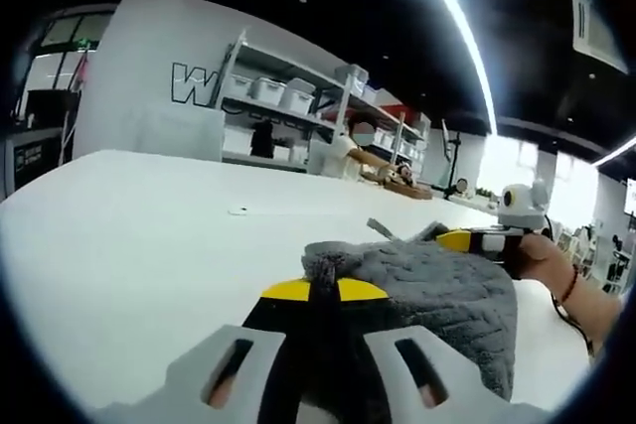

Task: Open the folded towel by lifting each exposed corner and separating the folded layers until the towel lies flat within the target outline without major curled edges

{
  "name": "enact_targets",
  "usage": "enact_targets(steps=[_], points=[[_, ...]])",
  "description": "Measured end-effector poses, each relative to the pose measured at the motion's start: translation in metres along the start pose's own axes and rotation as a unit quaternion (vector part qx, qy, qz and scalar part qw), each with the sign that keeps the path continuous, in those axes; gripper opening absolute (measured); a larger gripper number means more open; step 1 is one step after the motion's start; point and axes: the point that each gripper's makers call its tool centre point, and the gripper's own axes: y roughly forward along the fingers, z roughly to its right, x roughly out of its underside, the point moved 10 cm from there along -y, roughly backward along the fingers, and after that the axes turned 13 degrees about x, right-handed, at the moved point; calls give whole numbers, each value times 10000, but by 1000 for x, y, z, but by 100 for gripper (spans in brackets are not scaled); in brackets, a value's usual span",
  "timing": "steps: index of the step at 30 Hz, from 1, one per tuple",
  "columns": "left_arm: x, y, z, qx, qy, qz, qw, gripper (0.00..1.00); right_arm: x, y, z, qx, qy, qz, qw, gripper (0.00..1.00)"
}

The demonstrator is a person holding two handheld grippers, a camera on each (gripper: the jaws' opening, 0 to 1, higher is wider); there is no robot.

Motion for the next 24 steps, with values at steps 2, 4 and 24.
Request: enact_targets(steps=[2,4,24], points=[[0,0,1,5,66,18,10000,4,-1,-3,2,67,108,79,9999,0],[1,0,1,12,6,39,10000,4,-1,-4,1,52,112,123,9998,0],[-12,7,-4,33,681,251,9974,4,-2,-2,7,223,73,340,9991,0]])
